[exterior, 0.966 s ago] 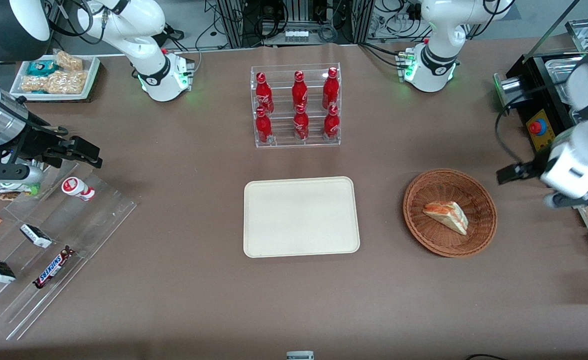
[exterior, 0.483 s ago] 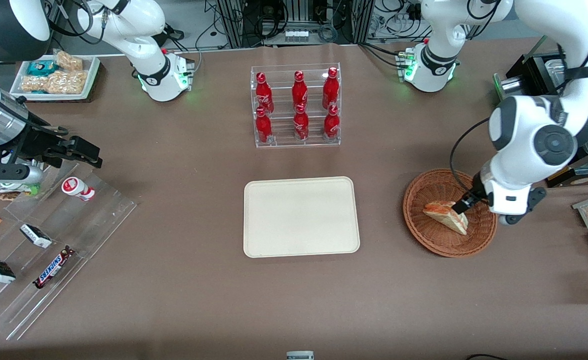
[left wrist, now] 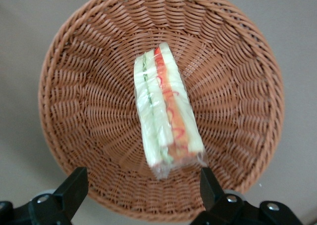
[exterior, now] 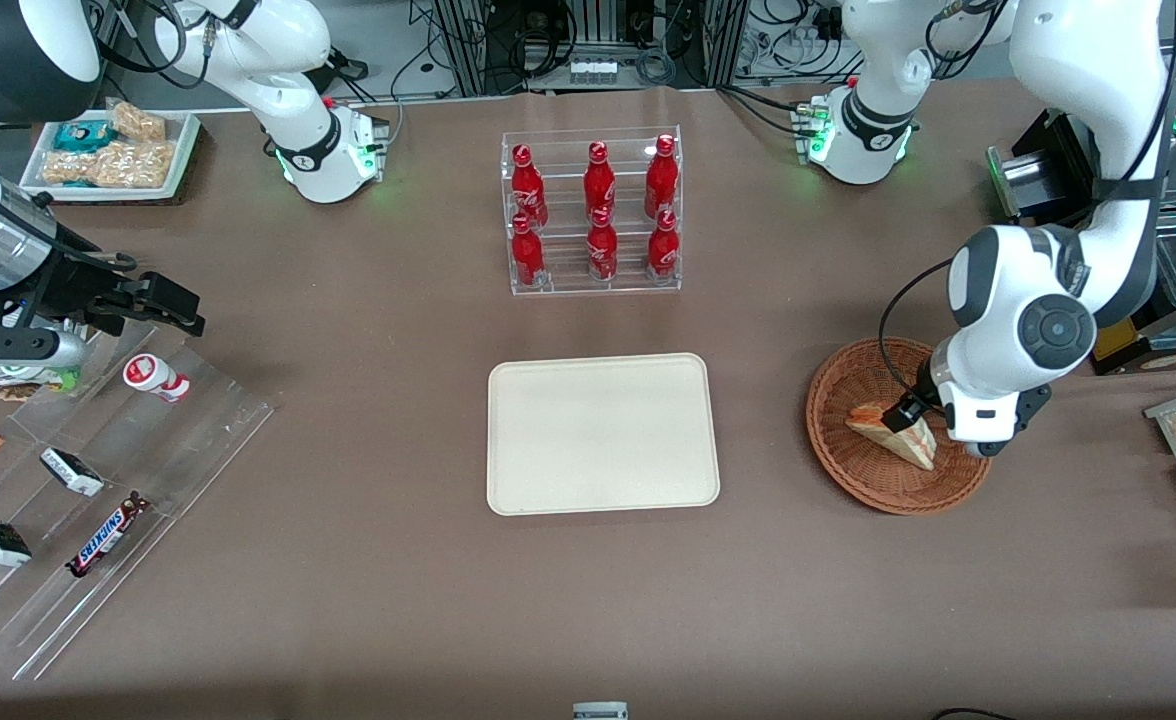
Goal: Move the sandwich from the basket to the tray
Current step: 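Close the left gripper on the wrapped sandwich and lift it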
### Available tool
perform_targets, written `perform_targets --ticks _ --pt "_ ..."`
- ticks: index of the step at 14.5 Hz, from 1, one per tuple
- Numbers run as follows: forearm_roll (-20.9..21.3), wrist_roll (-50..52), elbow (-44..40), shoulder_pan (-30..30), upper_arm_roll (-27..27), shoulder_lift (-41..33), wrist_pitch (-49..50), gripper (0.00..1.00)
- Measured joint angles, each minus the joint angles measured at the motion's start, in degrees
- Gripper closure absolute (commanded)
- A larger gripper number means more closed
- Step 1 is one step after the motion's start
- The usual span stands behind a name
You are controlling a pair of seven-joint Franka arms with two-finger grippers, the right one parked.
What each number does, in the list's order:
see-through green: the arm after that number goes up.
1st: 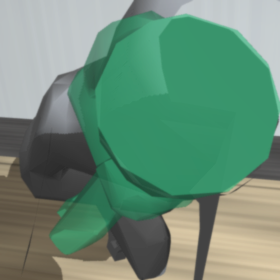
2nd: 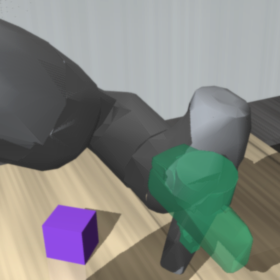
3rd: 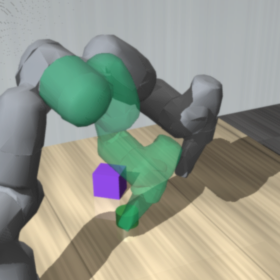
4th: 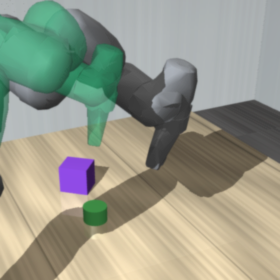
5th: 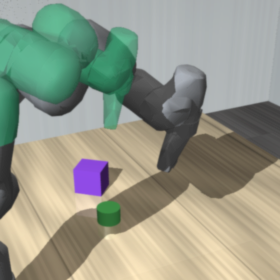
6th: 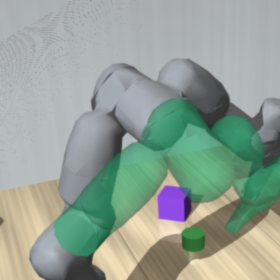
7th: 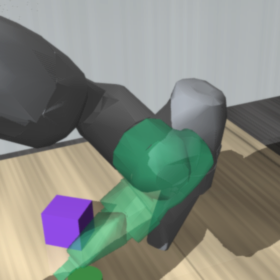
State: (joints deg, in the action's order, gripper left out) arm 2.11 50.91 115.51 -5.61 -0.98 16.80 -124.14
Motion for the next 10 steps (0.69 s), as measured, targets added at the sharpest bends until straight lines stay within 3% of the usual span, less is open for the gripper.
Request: perform_targets --ticks 1,5,6,10 --pt "0.0 0.5 0.1 0.1 0.1 1.2 -1.8 0.02" --pt "0.0 3.4 0.0 0.2 0.2 4.3 -5.8 0.91" --pt "0.0 4.0 -0.1 0.2 0.2 4.4 -5.9 0.99" --pt "0.0 4.5 -1.2 0.2 0.2 4.2 -5.5 1.0"
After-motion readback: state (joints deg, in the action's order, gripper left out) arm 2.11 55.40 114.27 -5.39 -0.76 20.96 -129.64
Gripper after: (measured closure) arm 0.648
